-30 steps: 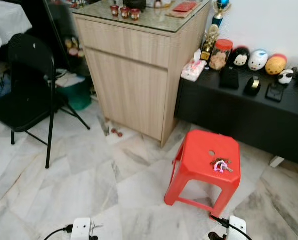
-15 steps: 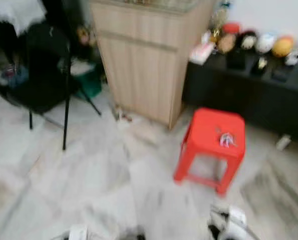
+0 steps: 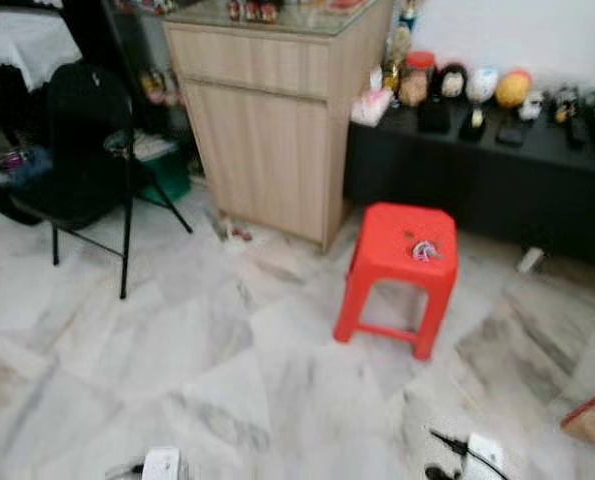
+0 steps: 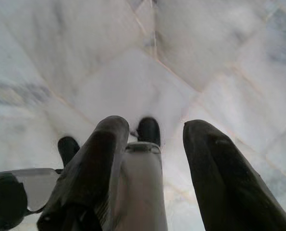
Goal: Hang keys on a hook
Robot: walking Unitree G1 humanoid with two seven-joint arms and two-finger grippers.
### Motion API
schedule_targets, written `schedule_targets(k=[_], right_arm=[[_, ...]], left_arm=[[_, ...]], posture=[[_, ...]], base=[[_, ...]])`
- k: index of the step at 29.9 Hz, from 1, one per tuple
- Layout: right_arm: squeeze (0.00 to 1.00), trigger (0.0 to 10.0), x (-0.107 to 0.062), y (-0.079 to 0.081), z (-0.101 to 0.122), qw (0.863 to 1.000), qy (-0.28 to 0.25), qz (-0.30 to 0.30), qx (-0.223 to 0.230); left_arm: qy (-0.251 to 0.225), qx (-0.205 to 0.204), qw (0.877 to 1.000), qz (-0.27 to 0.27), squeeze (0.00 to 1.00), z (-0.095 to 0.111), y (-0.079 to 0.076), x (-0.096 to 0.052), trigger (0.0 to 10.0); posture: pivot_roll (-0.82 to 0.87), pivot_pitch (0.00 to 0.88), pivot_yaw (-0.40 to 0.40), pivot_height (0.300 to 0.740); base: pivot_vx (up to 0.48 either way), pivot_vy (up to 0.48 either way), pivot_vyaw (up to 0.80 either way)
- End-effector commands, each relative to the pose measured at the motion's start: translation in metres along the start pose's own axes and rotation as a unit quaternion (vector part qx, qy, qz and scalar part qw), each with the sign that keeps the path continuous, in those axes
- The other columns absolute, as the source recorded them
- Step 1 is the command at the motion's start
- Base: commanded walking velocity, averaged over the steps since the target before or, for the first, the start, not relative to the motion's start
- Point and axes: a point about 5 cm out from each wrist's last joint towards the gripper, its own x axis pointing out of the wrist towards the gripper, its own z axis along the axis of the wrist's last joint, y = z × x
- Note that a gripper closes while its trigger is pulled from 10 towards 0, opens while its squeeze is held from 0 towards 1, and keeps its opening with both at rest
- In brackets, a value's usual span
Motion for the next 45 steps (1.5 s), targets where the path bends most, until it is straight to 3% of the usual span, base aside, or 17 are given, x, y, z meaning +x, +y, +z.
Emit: schedule_targets(k=[1, 4, 5, 7, 11, 15, 21, 25, 31, 45], right_arm=[[0.00, 10.0, 0.000, -0.003, 0.002, 1.000, 0.000, -0.003, -0.005], [0.00, 10.0, 0.000, -0.003, 0.002, 1.000, 0.007, -0.003, -0.013], [0.00, 10.0, 0.000, -0.004, 0.002, 1.000, 0.010, 0.000, -0.030], [0.00, 10.0, 0.000, -0.004, 0.002, 0.999, 0.009, -0.001, -0.034], [0.00, 10.0, 0.000, -0.004, 0.002, 1.000, 0.004, -0.005, -0.019], [0.00, 10.0, 0.000, -0.004, 0.002, 1.000, 0.001, -0.007, -0.016], [0.00, 10.0, -0.001, -0.004, 0.001, 1.000, -0.003, -0.013, -0.007], [0.00, 10.0, -0.001, -0.004, 0.001, 1.000, -0.006, -0.008, -0.001], [0.00, 10.0, -0.001, -0.004, 0.001, 1.000, -0.009, -0.004, 0.001], [0.00, 10.0, -0.001, -0.004, -0.001, 1.000, -0.010, -0.005, 0.012]], left_arm=[[-0.021, 0.009, 1.000, 0.009, 0.00, 0.007, 0.002, 0.001, 10.0], [-0.082, -0.004, 0.997, 0.013, 0.00, 0.037, 0.004, 0.005, 10.0], [-0.108, 0.004, 0.994, 0.005, 0.00, 0.053, 0.004, 0.007, 10.0], [-0.132, 0.023, 0.991, -0.008, 0.00, 0.066, 0.000, 0.008, 10.0], [-0.209, 0.058, 0.975, -0.042, 0.00, 0.101, -0.017, 0.006, 10.0], [-0.258, 0.057, 0.962, -0.067, 0.00, 0.121, -0.030, 0.003, 10.0], [-0.320, 0.030, 0.943, -0.081, 0.00, 0.129, -0.038, -0.008, 10.0], [-0.312, 0.070, 0.944, -0.088, 0.00, 0.125, -0.041, -0.008, 10.0], [-0.317, 0.080, 0.941, -0.088, 0.00, 0.128, -0.040, -0.009, 10.0], [-0.322, 0.085, 0.938, -0.100, 0.00, 0.130, -0.044, -0.011, 10.0]], posture=[[0.12, 0.095, -0.021, 0.740], [0.12, 0.097, -0.026, 0.740], [0.13, 0.095, -0.027, 0.740], [0.13, 0.093, -0.025, 0.740], [0.13, 0.090, -0.021, 0.740], [0.12, 0.085, -0.017, 0.740], [0.12, 0.076, -0.014, 0.740], [0.13, 0.064, -0.017, 0.740], [0.14, 0.055, -0.020, 0.740], [0.14, 0.041, -0.022, 0.740]], base=[[0.000, 0.000, -0.58], [0.000, 0.000, -0.77], [0.000, 0.000, -0.76], [0.000, 0.000, -0.74], [0.000, 0.000, -0.55], [0.000, 0.000, 0.00], [0.000, 0.000, 0.00], [0.000, 0.000, 0.00], [0.000, 0.000, 0.00], [0.000, -0.340, 0.00]])
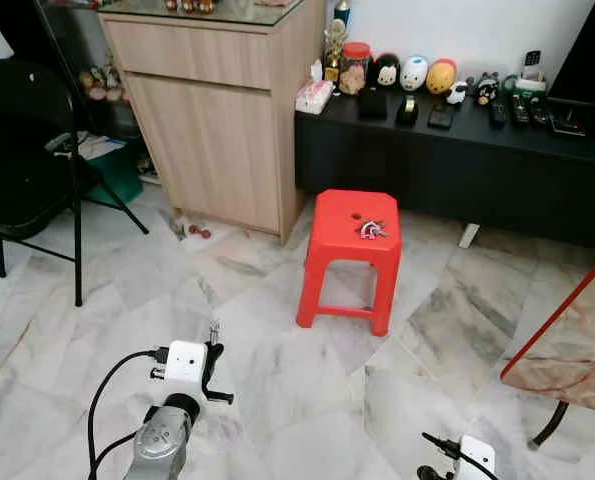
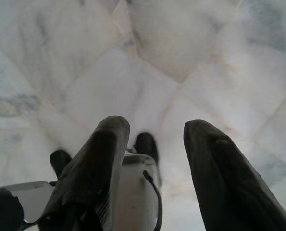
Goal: Hang keys on a hook
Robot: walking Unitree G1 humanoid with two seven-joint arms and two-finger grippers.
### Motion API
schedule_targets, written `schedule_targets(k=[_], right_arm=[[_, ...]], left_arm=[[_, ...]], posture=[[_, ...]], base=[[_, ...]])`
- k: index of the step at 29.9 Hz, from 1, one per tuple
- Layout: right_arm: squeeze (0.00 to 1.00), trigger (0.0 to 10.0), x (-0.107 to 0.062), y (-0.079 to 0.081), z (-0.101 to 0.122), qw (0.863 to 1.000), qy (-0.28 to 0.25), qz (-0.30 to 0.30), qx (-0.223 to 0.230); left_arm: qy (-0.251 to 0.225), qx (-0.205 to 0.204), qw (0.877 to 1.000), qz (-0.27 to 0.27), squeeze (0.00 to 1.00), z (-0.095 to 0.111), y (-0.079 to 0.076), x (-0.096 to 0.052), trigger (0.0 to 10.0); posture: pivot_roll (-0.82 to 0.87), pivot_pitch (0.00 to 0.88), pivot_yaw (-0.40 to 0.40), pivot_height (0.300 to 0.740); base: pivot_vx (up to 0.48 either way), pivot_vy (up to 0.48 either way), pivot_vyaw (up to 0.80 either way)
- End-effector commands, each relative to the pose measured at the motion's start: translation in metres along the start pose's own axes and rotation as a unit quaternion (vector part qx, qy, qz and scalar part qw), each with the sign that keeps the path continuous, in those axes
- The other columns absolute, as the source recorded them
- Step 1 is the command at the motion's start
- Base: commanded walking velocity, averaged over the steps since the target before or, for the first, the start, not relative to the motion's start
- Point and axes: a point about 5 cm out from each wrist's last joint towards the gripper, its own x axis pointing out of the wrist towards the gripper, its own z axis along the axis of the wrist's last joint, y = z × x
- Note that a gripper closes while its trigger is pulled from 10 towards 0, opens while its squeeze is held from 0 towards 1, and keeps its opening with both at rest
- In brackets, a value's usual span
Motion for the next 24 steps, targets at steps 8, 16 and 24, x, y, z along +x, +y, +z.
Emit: schedule_targets(k=[8, 16, 24], right_arm=[[0.00, 10.0, 0.000, -0.001, -0.003, 1.000, 0.006, 0.001, 0.006], [0.00, 10.0, 0.000, -0.002, -0.001, 1.000, 0.005, -0.006, 0.005], [0.00, 10.0, 0.000, -0.002, 0.000, 1.000, 0.000, -0.010, 0.001]], left_arm=[[0.004, 0.003, 1.000, -0.007, 0.00, -0.001, 0.002, -0.002, 10.0], [-0.002, -0.002, 1.000, -0.013, 0.00, 0.001, -0.001, 0.000, 10.0], [-0.014, -0.004, 1.000, -0.010, 0.00, 0.009, -0.002, 0.003, 10.0]], posture=[[0.14, 0.042, -0.021, 0.740], [0.13, 0.061, -0.024, 0.740], [0.13, 0.079, -0.026, 0.740]], base=[[0.000, -0.300, -0.63], [0.000, -0.276, -0.78], [0.000, -0.323, -0.29]])
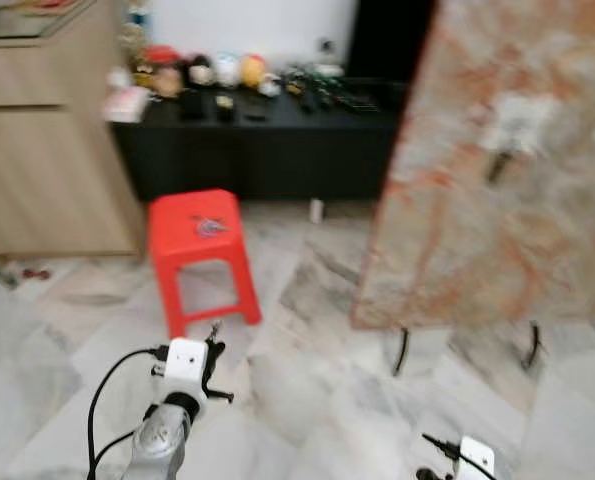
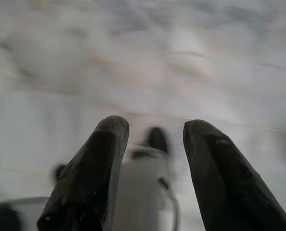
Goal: Hang keys on a hook
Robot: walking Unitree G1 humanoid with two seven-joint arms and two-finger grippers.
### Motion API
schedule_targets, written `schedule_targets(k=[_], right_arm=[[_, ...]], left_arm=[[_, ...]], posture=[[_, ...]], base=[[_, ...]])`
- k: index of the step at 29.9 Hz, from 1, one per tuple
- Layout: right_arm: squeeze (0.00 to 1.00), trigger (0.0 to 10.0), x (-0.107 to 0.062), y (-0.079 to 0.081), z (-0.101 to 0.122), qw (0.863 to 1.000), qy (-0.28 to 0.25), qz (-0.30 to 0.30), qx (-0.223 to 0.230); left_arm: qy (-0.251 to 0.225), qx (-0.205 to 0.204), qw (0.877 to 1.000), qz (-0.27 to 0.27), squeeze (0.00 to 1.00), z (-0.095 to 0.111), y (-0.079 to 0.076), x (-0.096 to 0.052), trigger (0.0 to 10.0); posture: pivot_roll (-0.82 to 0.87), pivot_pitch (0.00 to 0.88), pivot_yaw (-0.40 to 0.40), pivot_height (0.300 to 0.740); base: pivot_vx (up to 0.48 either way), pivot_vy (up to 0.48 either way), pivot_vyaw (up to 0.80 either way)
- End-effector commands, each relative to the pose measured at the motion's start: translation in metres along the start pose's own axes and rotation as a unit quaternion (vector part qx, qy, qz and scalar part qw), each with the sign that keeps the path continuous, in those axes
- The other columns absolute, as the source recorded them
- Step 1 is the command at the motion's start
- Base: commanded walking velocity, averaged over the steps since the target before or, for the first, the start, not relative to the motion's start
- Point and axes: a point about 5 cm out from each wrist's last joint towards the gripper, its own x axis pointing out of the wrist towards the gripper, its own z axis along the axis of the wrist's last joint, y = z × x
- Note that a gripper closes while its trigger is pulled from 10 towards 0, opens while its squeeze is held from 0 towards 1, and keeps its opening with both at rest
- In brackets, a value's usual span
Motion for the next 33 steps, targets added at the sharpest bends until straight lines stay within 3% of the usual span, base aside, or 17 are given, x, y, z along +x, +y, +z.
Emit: schedule_targets(k=[1, 21, 27, 33], right_arm=[[0.00, 10.0, 0.001, 0.008, 0.004, 1.000, -0.007, 0.009, 0.001], [0.00, 10.0, 0.002, 0.011, 0.006, 1.000, -0.014, 0.013, 0.004], [0.00, 10.0, 0.002, 0.011, 0.006, 1.000, -0.016, 0.013, 0.003], [0.00, 10.0, 0.002, 0.010, 0.006, 1.000, -0.017, 0.010, 0.008]], left_arm=[[0.004, 0.003, 1.000, 0.014, 0.00, -0.001, 0.011, -0.004, 10.0], [-0.049, 0.013, 0.999, -0.004, 0.00, 0.034, 0.011, 0.014, 10.0], [-0.053, 0.012, 0.998, -0.006, 0.00, 0.037, 0.011, 0.014, 10.0], [-0.052, 0.008, 0.998, -0.028, 0.00, 0.040, 0.006, 0.015, 10.0]], posture=[[0.13, 0.079, -0.026, 0.740], [0.12, 0.087, -0.019, 0.740], [0.12, 0.087, -0.019, 0.740], [0.12, 0.085, -0.017, 0.740]], base=[[0.000, -0.368, 0.00], [0.000, -0.367, 0.00], [0.000, -0.376, 0.00], [0.000, 0.000, 0.00]])
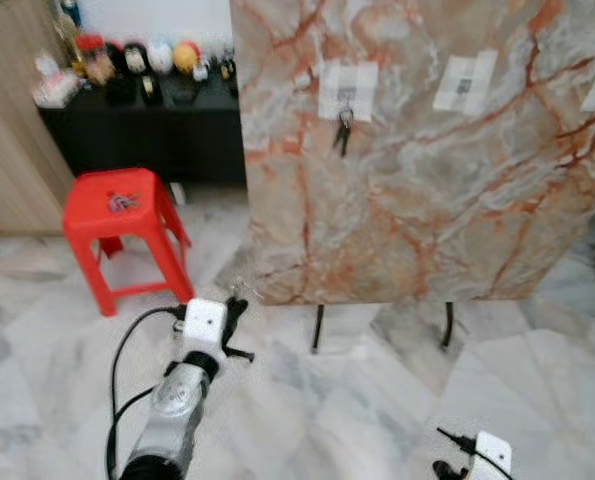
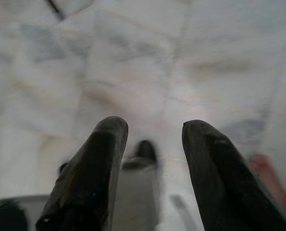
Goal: Hang keys on a hook
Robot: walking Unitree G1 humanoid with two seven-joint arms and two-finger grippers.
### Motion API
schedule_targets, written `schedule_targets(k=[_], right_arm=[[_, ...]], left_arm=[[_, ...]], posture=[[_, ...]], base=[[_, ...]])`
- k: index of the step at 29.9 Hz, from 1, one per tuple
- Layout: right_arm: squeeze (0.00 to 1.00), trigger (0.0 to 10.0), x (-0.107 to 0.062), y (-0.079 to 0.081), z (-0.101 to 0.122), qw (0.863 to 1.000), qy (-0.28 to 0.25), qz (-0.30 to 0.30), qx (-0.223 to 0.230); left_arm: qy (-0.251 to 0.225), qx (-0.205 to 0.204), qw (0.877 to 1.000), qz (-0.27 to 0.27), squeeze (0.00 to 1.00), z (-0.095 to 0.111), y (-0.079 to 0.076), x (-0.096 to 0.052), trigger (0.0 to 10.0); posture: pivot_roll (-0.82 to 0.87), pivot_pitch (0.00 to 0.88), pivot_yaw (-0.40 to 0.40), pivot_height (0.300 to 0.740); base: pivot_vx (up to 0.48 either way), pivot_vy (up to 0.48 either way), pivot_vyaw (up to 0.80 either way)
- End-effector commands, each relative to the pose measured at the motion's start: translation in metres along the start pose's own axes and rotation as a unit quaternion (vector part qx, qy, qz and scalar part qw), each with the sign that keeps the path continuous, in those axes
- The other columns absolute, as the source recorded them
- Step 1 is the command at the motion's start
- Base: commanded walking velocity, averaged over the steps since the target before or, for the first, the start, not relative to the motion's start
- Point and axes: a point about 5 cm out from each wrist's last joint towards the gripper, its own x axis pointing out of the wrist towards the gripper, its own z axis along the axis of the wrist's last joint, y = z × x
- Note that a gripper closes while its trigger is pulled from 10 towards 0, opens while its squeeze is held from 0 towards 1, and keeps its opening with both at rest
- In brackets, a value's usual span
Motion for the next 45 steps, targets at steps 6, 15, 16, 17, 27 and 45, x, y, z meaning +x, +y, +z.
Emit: schedule_targets(k=[6, 15, 16, 17, 27, 45], right_arm=[[0.00, 10.0, -0.001, -0.007, -0.001, 1.000, 0.003, -0.013, 0.004], [0.00, 10.0, -0.001, -0.006, -0.002, 1.000, 0.008, -0.014, 0.004], [0.00, 10.0, -0.001, -0.006, -0.002, 1.000, 0.010, -0.014, 0.002], [0.00, 10.0, -0.001, -0.006, -0.003, 1.000, 0.012, -0.014, 0.002], [0.00, 10.0, -0.001, -0.006, -0.002, 1.000, 0.013, -0.012, 0.002], [0.00, 10.0, -0.001, -0.006, -0.002, 1.000, 0.010, -0.017, 0.003]], left_arm=[[-0.014, -0.003, 0.999, -0.031, 0.00, 0.007, -0.010, 0.002, 10.0], [-0.016, -0.006, 0.999, -0.041, 0.00, 0.010, -0.013, 0.003, 10.0], [-0.016, -0.007, 0.999, -0.044, 0.00, 0.010, -0.013, 0.003, 10.0], [-0.014, -0.004, 0.999, -0.050, 0.00, 0.010, -0.014, 0.003, 10.0], [-0.006, -0.004, 0.998, -0.060, 0.00, 0.007, -0.016, 0.002, 10.0], [-0.060, 0.010, 0.990, -0.131, 0.00, 0.041, -0.031, 0.005, 10.0]], posture=[[0.13, 0.089, -0.015, 0.740], [0.13, 0.088, -0.011, 0.740], [0.13, 0.088, -0.011, 0.740], [0.13, 0.087, -0.011, 0.740], [0.13, 0.084, -0.010, 0.740], [0.13, 0.079, -0.007, 0.740]], base=[[0.094, 0.000, 0.00], [0.330, 0.000, -0.32], [0.337, 0.000, -0.77], [0.337, 0.000, -0.77], [0.339, 0.000, -0.75], [0.176, 0.000, -0.06]])
